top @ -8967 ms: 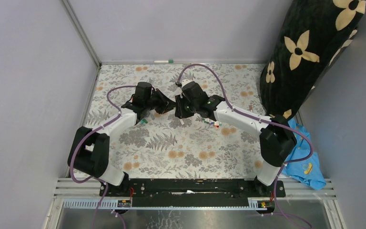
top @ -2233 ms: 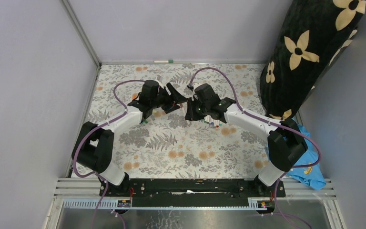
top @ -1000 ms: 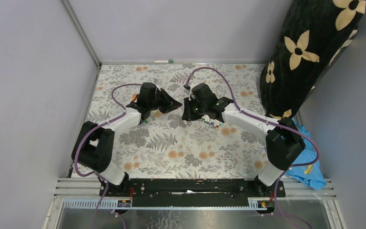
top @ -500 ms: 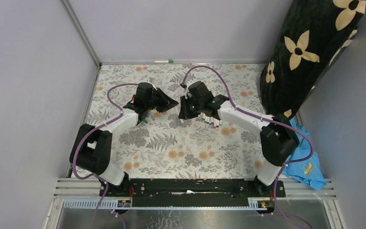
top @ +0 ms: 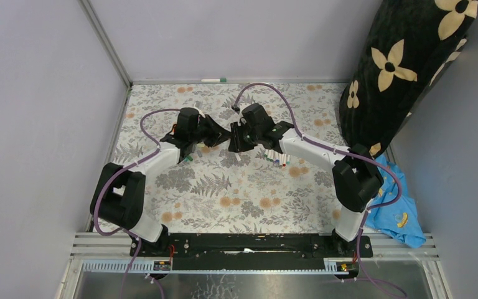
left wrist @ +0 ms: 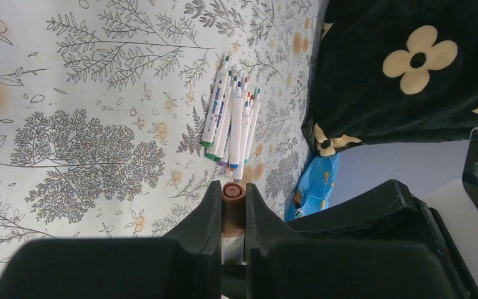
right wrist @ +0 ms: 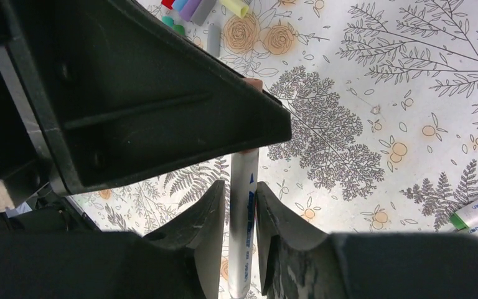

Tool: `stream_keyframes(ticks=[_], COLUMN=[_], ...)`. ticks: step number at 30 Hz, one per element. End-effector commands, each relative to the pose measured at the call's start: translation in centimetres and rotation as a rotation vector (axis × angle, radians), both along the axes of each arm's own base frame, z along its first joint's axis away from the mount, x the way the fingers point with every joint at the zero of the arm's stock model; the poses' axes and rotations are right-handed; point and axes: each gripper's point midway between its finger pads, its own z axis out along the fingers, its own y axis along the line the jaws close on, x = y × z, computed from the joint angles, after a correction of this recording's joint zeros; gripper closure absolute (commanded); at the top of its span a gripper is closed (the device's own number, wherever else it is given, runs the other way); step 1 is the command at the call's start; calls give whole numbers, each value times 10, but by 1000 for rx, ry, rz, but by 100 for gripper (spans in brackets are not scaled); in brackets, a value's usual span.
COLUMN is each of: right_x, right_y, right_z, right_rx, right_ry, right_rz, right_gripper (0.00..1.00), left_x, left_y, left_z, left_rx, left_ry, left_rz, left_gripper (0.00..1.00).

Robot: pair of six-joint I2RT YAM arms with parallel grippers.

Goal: Open the pen caps

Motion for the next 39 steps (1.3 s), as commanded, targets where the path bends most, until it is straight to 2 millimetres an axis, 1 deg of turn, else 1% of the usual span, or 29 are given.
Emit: stream_keyframes(ticks=[1,2,3,4,5,6,10,14,18,22,26,31,33,34,37,39], right_x=[10,10,11,11,12,11,11,7,-8,-29,-40,-43,-40,-35,-19,-4], right_y=[20,20,20,20,20,20,17,8,-5,-21,-25,-30,-34,-37,-50,-66], right_z=[26,25,24,22,21,19,7,-10,-31,-50,-57,-58,-54,-48,-35,-26], right_rx=[79,78,77,74,71,66,34,-14,-38,-50,-51,-60,-76,-83,-115,-145], right_ry=[-48,-47,-47,-45,-42,-37,-12,22,62,95,107,103,81,58,-5,-52], right_rz=[21,20,17,16,15,15,0,-19,-29,-40,-38,-43,-66,-86,-154,-230], right_gripper=[70,71,75,82,93,100,100,100,100,100,100,100,100,100,100,100], left_x=[-4,-3,-3,-2,-1,0,9,27,47,70,80,84,82,81,67,52], left_y=[-2,-1,0,1,3,5,16,33,58,81,87,93,95,95,100,104], left_z=[16,16,16,17,16,14,5,-4,-4,3,2,-3,-7,-11,-35,-54], left_rx=[-39,-38,-38,-37,-31,-23,-14,-26,-45,5,63,97,130,154,293,412], left_ry=[-35,-35,-35,-37,-39,-38,-25,-4,8,-10,-9,-7,-8,1,58,108], left_rz=[-21,-18,-17,-12,-5,7,65,129,184,226,234,251,244,234,205,184], left_gripper=[100,100,100,100,100,100,100,100,100,100,100,100,100,100,100,100])
